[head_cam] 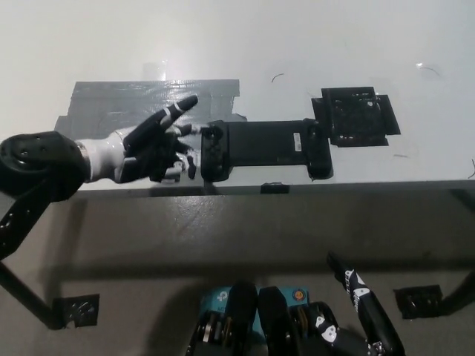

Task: A controller is being placed at the center of the desk near the left hand and the robot uses its left hand's index finger to press a button at the left area of the controller

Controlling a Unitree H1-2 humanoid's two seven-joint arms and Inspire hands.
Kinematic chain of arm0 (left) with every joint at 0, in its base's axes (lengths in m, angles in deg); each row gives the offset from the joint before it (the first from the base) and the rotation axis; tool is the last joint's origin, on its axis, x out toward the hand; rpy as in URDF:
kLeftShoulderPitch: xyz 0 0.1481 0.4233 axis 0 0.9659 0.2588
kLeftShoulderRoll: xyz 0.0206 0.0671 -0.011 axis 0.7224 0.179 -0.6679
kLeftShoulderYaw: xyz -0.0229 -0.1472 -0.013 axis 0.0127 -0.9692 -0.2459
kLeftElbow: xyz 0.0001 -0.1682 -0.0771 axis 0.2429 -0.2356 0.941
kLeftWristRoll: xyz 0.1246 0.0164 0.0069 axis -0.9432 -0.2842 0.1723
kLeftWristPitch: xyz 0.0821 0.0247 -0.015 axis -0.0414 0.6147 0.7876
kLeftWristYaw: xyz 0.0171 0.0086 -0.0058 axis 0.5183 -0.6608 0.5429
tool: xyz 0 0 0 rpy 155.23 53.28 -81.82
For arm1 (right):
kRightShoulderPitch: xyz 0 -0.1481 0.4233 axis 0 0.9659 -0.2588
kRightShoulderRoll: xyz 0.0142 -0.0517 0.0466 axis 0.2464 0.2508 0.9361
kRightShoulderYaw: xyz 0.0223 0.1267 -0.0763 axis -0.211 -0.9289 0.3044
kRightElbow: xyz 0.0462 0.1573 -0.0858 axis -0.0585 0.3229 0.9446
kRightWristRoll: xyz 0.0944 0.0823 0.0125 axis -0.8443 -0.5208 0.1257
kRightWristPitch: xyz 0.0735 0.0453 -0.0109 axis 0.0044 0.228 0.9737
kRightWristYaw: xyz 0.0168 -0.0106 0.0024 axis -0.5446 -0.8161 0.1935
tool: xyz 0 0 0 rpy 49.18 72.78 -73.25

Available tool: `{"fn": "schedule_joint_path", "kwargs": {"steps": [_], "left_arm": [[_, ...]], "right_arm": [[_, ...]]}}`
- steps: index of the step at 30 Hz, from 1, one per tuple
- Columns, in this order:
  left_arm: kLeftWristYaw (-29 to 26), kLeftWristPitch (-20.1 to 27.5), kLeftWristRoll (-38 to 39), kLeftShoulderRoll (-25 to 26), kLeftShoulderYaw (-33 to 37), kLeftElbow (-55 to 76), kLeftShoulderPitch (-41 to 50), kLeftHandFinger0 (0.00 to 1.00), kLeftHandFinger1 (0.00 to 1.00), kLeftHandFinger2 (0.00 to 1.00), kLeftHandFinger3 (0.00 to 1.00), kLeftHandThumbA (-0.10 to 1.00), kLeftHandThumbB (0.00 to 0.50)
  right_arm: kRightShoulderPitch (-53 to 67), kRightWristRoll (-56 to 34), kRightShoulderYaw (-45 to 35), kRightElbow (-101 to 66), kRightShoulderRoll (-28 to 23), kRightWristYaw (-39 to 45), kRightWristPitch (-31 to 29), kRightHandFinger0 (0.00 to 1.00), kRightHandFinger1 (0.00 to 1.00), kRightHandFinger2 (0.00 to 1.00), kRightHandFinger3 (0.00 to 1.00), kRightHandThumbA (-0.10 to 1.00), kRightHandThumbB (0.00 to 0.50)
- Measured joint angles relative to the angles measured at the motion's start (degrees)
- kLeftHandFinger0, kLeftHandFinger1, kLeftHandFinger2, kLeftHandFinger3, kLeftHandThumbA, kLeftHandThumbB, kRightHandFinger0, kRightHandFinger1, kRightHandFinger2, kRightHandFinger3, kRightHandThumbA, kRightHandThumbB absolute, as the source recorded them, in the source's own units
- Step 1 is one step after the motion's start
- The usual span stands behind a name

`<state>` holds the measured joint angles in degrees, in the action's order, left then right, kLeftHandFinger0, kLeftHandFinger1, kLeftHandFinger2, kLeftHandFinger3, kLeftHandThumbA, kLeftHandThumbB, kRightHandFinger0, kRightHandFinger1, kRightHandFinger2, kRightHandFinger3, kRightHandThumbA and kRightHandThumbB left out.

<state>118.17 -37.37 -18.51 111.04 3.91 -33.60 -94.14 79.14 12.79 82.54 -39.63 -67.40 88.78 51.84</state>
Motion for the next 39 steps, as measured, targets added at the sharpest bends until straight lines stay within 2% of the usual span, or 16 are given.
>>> {"fn": "schedule_joint_path", "kwargs": {"steps": [4,5,8,9,13,15,23,30,39], "left_arm": [[0.7,-0.4,0.7,0.0,2.0,-2.3,-0.5,0.0,0.0,0.17,1.0,1.0,0.437],[0.8,-0.4,0.6,0.0,2.2,-2.5,-0.5,0.0,0.0,0.1,1.0,1.0,0.44],[1.3,-0.6,0.6,0.0,3.1,-3.8,-0.9,0.0,0.0,0.0,1.0,1.0,0.447],[1.5,-0.6,0.6,0.0,3.5,-4.4,-1.1,0.0,0.0,0.0,1.0,1.0,0.438],[2.2,-0.6,0.9,0.0,4.1,-6.9,-2.1,0.0,0.0,0.0,1.0,1.0,0.481],[2.7,-0.6,1.1,0.0,4.2,-8.0,-2.7,0.0,0.0,0.04,1.0,1.0,0.488],[3.9,-0.7,1.1,-0.9,4.1,-10.1,-3.8,0.0,0.0,0.07,1.0,1.0,0.495],[4.2,-0.7,0.5,-2.0,3.0,-11.4,-4.3,0.0,0.0,0.08,1.0,1.0,0.471],[4.4,-0.7,-2.2,-2.8,1.7,-11.7,-4.5,0.0,0.0,0.09,1.0,1.0,0.5]], "right_arm": [[-0.2,0.4,0.0,-0.1,-0.2,0.0,0.0,1.0,1.0,1.0,1.0,0.62,0.216],[-0.3,0.5,0.0,-0.2,-0.3,0.1,0.0,1.0,1.0,1.0,1.0,0.62,0.217],[-0.4,0.6,0.0,-0.2,-0.6,0.1,0.0,1.0,1.0,1.0,1.0,0.62,0.218],[-0.5,0.6,0.0,-0.2,-0.6,0.1,0.0,1.0,1.0,1.0,1.0,0.61,0.215],[-0.7,0.6,0.0,-0.2,-0.7,0.1,0.0,1.0,1.0,1.0,1.0,0.62,0.217],[-0.8,0.6,0.0,-0.2,-0.7,0.1,0.0,1.0,1.0,1.0,1.0,0.62,0.221],[-1.1,0.6,0.0,-0.2,-0.7,0.2,0.0,1.0,1.0,1.0,1.0,0.62,0.217],[-1.4,0.6,0.0,-0.2,-0.7,0.3,0.0,1.0,1.0,1.0,1.0,0.6,0.211],[-1.5,0.6,0.0,-0.2,-0.7,0.7,0.0,1.0,1.0,1.0,1.0,0.58,0.211]]}}
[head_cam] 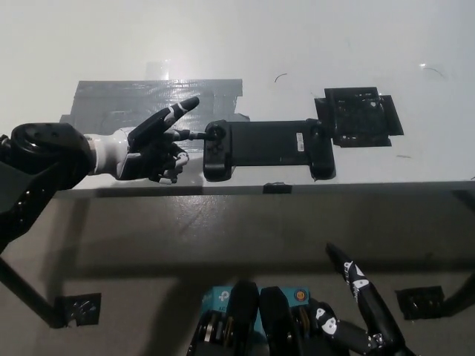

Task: A controller is being placed at the center of the desk near the left hand and the robot uses its left hand's index finger to press a button at the left area of the controller

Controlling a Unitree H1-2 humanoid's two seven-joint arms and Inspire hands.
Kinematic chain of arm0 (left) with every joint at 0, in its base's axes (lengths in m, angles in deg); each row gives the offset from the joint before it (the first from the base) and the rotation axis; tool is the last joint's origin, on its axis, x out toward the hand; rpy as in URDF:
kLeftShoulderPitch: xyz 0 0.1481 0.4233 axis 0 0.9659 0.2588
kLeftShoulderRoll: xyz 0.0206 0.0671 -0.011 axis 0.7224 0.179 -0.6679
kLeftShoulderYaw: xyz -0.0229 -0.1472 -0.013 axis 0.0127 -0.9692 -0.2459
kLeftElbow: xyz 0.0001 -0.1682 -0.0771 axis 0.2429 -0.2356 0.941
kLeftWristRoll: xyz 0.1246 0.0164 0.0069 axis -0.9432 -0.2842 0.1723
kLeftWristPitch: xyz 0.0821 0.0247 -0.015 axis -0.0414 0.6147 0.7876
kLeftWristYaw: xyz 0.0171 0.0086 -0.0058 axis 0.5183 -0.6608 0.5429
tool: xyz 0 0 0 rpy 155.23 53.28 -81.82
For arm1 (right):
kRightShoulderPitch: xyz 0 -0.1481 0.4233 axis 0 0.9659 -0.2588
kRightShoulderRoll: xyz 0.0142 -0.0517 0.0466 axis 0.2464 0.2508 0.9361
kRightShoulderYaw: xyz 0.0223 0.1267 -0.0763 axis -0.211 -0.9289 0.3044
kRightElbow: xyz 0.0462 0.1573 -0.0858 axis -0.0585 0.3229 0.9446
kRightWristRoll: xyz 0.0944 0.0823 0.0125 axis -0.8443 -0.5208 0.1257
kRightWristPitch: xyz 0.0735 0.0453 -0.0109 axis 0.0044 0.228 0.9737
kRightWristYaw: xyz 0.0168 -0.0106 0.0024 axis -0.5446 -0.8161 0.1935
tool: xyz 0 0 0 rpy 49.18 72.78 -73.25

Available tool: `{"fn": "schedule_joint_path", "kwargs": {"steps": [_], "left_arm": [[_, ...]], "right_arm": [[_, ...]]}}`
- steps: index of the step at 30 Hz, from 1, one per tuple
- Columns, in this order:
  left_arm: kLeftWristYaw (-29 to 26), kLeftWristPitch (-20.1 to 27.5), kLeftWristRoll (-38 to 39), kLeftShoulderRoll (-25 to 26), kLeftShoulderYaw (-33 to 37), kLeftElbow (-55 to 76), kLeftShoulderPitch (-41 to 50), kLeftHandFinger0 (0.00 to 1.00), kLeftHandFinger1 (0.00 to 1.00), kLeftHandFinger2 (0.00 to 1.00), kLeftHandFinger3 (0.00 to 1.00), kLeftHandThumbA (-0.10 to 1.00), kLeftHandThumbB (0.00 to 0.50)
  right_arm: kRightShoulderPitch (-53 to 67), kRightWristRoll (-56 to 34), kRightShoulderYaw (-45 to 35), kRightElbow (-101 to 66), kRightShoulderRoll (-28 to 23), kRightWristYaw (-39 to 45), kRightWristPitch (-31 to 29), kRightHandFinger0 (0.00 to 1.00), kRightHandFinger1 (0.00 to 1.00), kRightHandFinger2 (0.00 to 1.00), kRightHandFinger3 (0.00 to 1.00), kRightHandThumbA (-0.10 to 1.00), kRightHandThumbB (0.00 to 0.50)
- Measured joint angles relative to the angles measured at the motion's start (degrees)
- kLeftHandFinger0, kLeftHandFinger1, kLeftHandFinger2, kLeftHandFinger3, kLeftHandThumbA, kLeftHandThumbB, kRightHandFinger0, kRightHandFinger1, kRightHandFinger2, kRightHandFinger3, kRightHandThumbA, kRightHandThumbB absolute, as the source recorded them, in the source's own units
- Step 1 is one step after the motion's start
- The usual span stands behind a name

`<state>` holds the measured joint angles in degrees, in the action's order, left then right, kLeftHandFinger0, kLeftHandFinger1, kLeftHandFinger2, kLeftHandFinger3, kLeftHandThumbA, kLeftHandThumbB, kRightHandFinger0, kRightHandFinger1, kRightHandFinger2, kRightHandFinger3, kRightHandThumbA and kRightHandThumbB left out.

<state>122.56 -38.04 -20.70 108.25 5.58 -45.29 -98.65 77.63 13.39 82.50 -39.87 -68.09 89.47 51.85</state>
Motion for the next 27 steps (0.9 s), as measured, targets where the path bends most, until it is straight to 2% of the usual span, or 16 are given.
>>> {"fn": "schedule_joint_path", "kwargs": {"steps": [6,17,21,27], "left_arm": [[0.5,0.0,-1.4,-1.1,-0.7,-1.6,-0.1,0.0,0.0,0.09,1.0,1.0,0.489],[0.9,0.0,-4.7,-2.0,-2.6,-1.8,-0.2,0.0,0.0,0.22,1.0,1.0,0.481],[1.0,0.0,-6.0,-2.8,-3.2,-2.2,-0.1,0.0,0.0,0.26,1.0,1.0,0.464],[1.1,0.0,-7.5,-3.2,-3.5,-2.3,0.1,0.0,0.0,0.25,1.0,1.0,0.443]], "right_arm": [[0.0,0.0,-0.1,-0.5,0.0,0.2,0.0,1.0,1.0,1.0,1.0,0.58,0.208],[0.0,0.0,-0.1,-0.7,0.0,0.2,0.0,1.0,1.0,1.0,1.0,0.6,0.226],[0.0,0.0,-0.1,-0.7,0.0,0.3,0.0,1.0,1.0,1.0,1.0,0.6,0.22],[-0.2,0.0,-0.1,-0.9,0.0,0.3,0.0,1.0,1.0,1.0,1.0,0.59,0.221]]}}
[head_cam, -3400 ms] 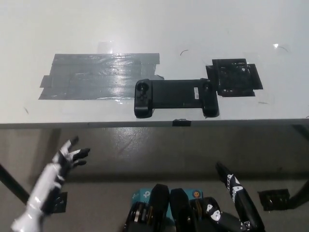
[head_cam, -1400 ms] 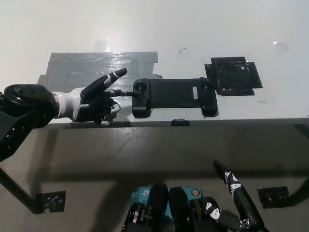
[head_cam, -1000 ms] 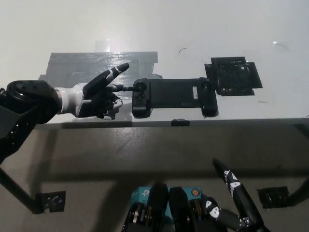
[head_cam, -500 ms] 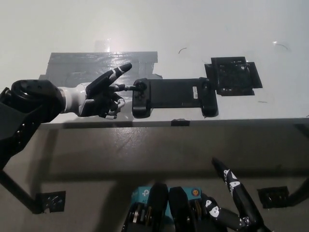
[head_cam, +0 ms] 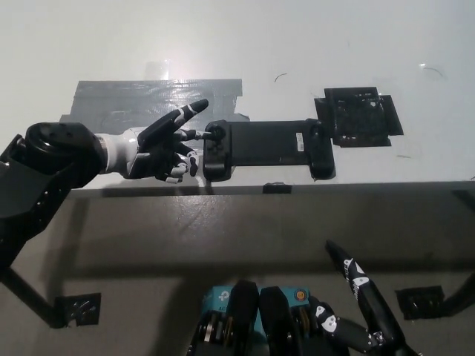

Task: A controller is being placed at the center of the desk near the left hand and the robot uses its left hand's index finger to press a button at the left area of the controller

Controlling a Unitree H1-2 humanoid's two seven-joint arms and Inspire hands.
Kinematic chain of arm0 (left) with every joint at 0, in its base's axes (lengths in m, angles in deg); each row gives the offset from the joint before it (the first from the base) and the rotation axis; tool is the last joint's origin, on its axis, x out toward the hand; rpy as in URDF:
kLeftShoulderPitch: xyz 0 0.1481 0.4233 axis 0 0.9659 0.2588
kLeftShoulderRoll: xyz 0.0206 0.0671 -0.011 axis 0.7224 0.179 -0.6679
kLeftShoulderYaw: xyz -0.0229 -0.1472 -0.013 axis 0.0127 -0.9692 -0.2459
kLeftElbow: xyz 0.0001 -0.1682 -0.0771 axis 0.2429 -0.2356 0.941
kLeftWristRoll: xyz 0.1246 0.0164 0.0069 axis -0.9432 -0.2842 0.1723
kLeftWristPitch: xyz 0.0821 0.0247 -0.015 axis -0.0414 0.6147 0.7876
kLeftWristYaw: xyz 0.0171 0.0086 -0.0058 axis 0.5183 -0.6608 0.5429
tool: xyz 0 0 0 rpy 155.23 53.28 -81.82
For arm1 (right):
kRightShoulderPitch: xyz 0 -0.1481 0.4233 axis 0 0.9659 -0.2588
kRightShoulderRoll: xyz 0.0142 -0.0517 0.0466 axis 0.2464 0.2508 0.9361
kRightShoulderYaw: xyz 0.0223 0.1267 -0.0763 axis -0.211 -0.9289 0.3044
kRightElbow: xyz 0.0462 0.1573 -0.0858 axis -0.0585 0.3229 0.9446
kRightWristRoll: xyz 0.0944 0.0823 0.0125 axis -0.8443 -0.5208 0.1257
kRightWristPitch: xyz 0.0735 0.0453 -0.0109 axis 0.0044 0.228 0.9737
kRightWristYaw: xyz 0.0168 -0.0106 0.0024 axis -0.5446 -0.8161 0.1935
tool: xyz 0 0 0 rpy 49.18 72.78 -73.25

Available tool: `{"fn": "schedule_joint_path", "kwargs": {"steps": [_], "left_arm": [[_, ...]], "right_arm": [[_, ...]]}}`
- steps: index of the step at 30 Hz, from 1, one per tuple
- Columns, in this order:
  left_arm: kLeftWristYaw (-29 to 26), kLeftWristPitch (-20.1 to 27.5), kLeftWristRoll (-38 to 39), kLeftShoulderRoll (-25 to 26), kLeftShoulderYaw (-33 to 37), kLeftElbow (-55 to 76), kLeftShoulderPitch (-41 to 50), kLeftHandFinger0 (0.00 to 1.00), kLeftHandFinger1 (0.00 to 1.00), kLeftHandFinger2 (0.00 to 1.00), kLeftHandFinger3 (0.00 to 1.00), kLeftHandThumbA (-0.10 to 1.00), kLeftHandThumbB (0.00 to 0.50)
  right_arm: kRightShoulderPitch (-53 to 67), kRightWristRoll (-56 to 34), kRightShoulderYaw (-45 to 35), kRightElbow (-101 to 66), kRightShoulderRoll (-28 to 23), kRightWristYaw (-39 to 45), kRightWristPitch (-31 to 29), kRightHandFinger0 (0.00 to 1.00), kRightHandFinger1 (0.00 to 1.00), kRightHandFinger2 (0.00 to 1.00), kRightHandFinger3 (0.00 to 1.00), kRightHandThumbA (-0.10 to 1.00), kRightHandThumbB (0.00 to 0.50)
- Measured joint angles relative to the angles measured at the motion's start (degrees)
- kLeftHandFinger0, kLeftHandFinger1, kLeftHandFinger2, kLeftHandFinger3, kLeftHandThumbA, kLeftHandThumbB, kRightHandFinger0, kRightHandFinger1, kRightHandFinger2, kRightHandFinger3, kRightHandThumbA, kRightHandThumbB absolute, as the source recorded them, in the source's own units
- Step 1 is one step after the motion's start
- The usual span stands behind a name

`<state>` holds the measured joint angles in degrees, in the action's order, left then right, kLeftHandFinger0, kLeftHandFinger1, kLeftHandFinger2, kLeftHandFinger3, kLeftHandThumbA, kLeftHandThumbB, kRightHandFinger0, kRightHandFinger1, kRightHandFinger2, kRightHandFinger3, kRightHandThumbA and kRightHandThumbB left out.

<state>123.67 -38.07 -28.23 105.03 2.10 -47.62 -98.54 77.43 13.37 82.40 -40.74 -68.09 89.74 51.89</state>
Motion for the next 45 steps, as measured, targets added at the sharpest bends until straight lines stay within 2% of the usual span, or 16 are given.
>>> {"fn": "schedule_joint_path", "kwargs": {"steps": [9,21,25,32,35,38,45], "left_arm": [[0.3,0.0,-1.7,-0.3,-1.0,0.0,0.6,0.0,0.0,0.25,1.0,1.0,0.442],[0.7,0.0,-2.7,-0.7,-1.3,0.0,1.0,0.0,0.0,0.34,1.0,1.0,0.445],[0.8,0.0,-2.9,-0.8,-1.5,0.0,1.0,0.0,0.0,0.33,1.0,1.0,0.434],[1.1,0.0,-3.0,-1.0,-2.2,-0.8,1.0,0.0,0.0,0.34,1.0,1.0,0.442],[1.3,0.0,-2.9,-1.0,-2.2,-0.9,1.0,0.0,0.0,0.29,1.0,1.0,0.452],[1.4,0.0,-3.0,-1.0,-2.2,-1.1,1.0,0.0,0.0,0.29,1.0,1.0,0.459],[1.4,0.0,-3.0,-1.1,-2.2,-1.2,1.1,0.0,0.0,0.29,1.0,1.0,0.454]], "right_arm": [[-0.3,0.0,0.0,0.0,0.0,0.0,0.0,1.0,1.0,1.0,1.0,0.59,0.226],[-1.0,0.0,0.0,0.0,0.0,0.0,0.0,1.0,1.0,1.0,1.0,0.59,0.226],[-1.1,0.0,0.0,0.0,0.0,0.0,0.0,1.0,1.0,1.0,1.0,0.59,0.23],[-1.4,0.0,0.0,0.0,0.0,0.0,0.0,1.0,1.0,1.0,1.0,0.59,0.231],[-1.5,0.0,0.0,0.0,0.0,0.0,0.0,1.0,1.0,1.0,1.0,0.59,0.225],[-1.5,0.0,0.0,0.0,0.0,0.0,0.0,1.0,1.0,1.0,1.0,0.59,0.226],[-1.6,0.0,0.0,0.0,0.0,0.0,0.0,1.0,1.0,1.0,1.0,0.61,0.236]]}}
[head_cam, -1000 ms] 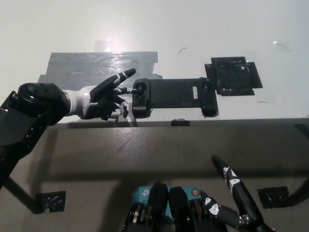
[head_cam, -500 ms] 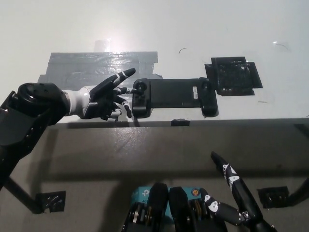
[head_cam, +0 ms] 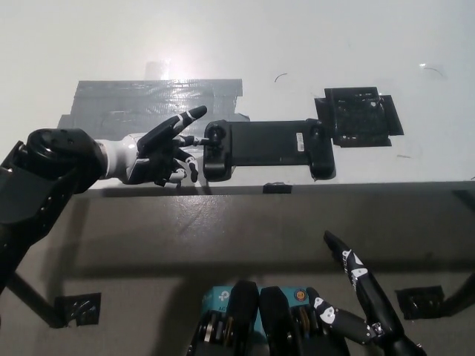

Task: A controller is being placed at the center of the desk near the left hand and the robot uses its left hand's index finger to press a button at the left area of the controller

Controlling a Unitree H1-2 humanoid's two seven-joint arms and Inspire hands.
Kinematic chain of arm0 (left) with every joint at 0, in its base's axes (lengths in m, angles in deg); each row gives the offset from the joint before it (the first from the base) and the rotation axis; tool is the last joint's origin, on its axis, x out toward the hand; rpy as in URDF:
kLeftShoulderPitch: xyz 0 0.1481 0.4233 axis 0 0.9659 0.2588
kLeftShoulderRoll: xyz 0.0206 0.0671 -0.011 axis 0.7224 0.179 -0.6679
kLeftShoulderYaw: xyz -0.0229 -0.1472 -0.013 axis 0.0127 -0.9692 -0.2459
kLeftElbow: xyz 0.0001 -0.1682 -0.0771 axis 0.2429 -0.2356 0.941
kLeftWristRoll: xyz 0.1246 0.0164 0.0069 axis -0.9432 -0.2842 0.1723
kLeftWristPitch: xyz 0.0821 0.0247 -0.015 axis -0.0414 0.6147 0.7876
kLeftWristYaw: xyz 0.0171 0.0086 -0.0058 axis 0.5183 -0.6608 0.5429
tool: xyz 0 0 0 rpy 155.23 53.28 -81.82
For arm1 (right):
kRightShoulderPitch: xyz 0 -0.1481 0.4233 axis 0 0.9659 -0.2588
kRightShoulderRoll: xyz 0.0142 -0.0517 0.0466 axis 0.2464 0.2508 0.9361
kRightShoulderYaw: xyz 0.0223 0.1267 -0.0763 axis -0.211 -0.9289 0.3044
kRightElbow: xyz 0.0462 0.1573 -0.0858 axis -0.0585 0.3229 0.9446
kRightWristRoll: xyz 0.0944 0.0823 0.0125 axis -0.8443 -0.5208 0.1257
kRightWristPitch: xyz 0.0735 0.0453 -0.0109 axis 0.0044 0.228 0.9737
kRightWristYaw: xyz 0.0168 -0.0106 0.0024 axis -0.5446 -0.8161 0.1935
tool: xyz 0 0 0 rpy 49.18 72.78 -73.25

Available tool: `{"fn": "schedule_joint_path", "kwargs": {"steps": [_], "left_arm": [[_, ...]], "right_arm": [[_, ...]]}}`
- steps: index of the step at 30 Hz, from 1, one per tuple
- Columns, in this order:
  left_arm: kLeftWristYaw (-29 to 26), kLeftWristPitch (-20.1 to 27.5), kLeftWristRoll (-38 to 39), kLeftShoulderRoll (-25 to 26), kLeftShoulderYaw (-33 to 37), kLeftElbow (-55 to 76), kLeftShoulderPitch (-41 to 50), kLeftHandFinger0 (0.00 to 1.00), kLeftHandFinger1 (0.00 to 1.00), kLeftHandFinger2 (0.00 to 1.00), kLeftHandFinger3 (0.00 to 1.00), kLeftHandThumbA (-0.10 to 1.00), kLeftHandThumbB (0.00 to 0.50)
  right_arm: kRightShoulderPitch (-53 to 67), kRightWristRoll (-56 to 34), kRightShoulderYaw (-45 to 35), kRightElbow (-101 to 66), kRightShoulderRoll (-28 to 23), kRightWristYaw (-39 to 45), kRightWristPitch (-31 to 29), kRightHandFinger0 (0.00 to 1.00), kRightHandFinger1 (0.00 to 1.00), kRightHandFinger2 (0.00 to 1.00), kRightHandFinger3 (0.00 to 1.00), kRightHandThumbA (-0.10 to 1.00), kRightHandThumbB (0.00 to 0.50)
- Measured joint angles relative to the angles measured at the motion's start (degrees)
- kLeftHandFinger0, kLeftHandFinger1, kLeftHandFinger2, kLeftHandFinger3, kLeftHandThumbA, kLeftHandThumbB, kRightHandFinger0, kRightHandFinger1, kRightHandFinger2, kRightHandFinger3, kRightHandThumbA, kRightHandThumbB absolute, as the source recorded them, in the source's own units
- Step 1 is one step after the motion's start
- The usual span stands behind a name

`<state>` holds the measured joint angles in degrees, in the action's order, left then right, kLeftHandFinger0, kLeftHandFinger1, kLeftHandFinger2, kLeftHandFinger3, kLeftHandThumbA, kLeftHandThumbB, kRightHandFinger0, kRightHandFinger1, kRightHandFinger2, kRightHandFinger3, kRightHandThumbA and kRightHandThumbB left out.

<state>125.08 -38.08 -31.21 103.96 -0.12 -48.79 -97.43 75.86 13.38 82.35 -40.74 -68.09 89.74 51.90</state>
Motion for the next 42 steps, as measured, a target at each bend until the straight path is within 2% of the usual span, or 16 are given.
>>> {"fn": "schedule_joint_path", "kwargs": {"steps": [5,7,17,20,26,31,35,42], "left_arm": [[0.0,0.0,-0.3,-0.2,-0.3,0.4,0.7,0.0,0.0,0.32,1.0,1.0,0.452],[0.0,0.0,-0.6,-0.2,-0.3,0.5,0.8,0.0,0.0,0.31,1.0,1.0,0.433],[-0.1,0.0,-2.3,-0.2,-0.5,2.0,1.5,0.0,0.0,0.25,1.0,1.0,0.42],[-0.1,0.1,-2.4,-0.4,-1.0,1.9,1.8,0.0,0.0,0.25,1.0,1.0,0.433],[-0.1,0.1,-2.4,-0.6,-1.5,1.8,2.1,0.0,0.0,0.26,1.0,1.0,0.425],[-0.1,0.4,-2.4,-0.9,-2.5,1.8,3.0,0.0,0.0,0.3,1.0,1.0,0.434],[-0.1,0.7,-2.4,-1.1,-3.5,1.8,3.8,0.0,0.0,0.3,1.0,1.0,0.459],[-0.1,1.1,-1.8,-1.3,-4.2,1.6,4.6,0.0,0.0,0.29,1.0,1.0,0.439]], "right_arm": [[0.0,0.0,0.0,0.0,0.0,0.0,0.0,1.0,1.0,1.0,1.0,0.61,0.231],[0.0,0.0,0.0,0.0,0.0,0.0,0.0,1.0,1.0,1.0,1.0,0.6,0.227],[0.0,0.0,0.0,0.0,0.0,0.0,0.1,1.0,1.0,1.0,1.0,0.59,0.231],[0.0,0.0,0.0,0.0,0.0,0.0,0.1,1.0,1.0,1.0,1.0,0.6,0.232],[0.0,0.0,0.0,0.0,0.0,0.0,0.1,1.0,1.0,1.0,1.0,0.59,0.23],[0.0,0.0,0.0,0.0,0.0,0.0,0.1,1.0,1.0,1.0,1.0,0.59,0.232],[0.1,0.0,0.0,0.0,0.1,0.0,0.1,1.0,1.0,1.0,1.0,0.59,0.23],[0.2,0.0,0.0,0.0,0.1,0.0,0.1,1.0,1.0,1.0,1.0,0.58,0.227]]}}
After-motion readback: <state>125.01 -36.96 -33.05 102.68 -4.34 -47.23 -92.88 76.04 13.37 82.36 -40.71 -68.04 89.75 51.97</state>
